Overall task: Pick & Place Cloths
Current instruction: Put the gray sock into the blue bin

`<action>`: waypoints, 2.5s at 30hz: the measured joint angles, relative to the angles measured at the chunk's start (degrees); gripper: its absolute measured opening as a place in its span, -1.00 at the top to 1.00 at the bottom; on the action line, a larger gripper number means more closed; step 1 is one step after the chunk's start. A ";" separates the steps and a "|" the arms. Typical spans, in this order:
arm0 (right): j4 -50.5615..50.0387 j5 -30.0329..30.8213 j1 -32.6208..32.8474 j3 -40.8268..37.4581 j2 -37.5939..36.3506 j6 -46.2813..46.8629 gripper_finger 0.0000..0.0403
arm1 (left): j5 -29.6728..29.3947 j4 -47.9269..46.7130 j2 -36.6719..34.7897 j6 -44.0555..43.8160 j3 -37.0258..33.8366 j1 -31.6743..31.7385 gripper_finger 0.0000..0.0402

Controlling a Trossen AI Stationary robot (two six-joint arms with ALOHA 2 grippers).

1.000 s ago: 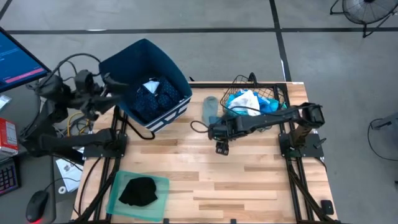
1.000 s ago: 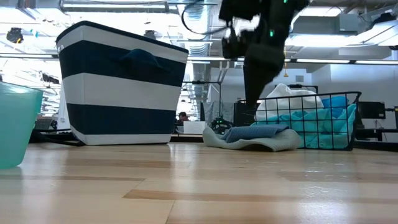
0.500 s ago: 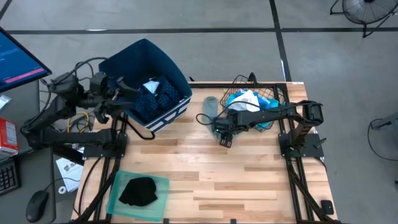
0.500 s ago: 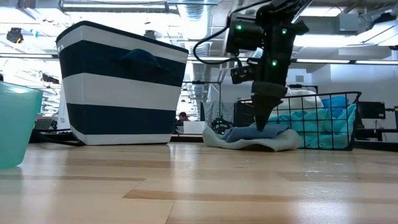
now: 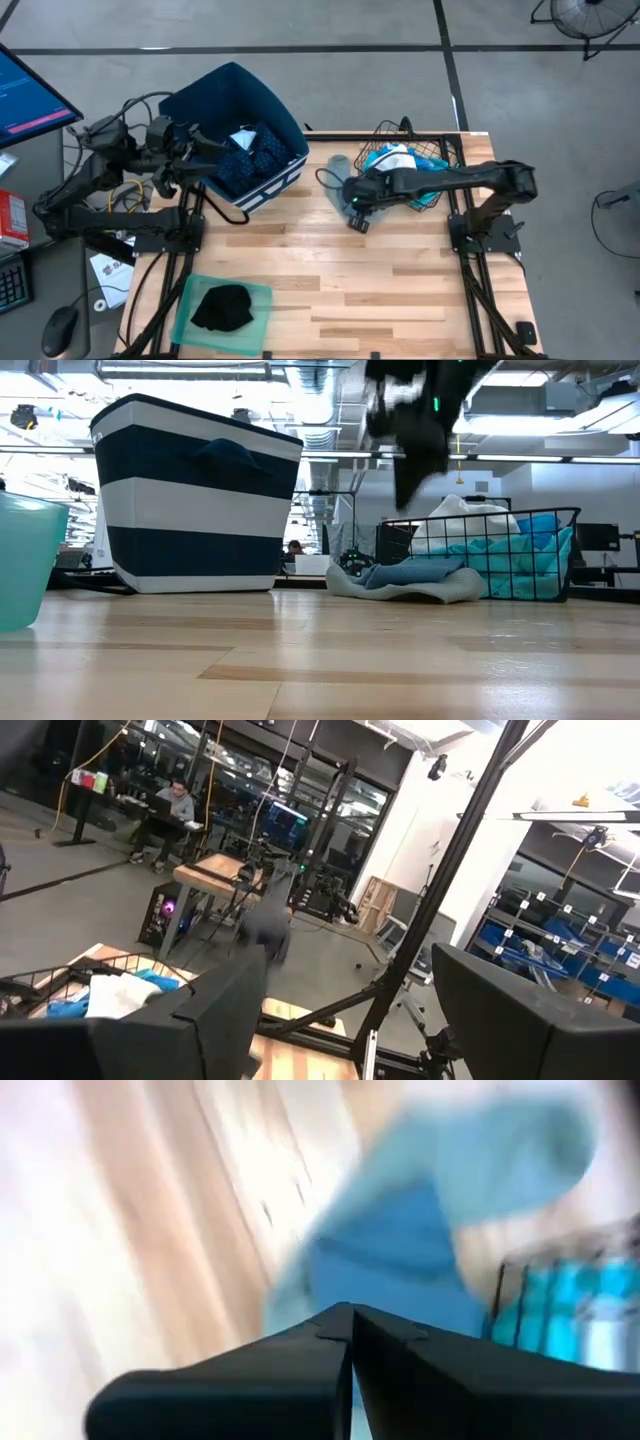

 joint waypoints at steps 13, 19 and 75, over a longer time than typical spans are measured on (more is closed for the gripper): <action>0.18 -3.69 1.83 3.78 -1.80 -11.32 0.43 | 2.52 -0.28 2.09 -0.02 0.00 0.00 -0.34; 0.89 -3.68 0.93 3.65 7.69 -13.84 -0.36 | 2.50 -0.20 1.93 -0.26 0.00 -0.09 -0.34; 11.37 -7.14 2.90 7.56 -8.48 4.44 0.97 | -10.75 18.58 21.87 -2.06 -20.83 -18.49 -0.34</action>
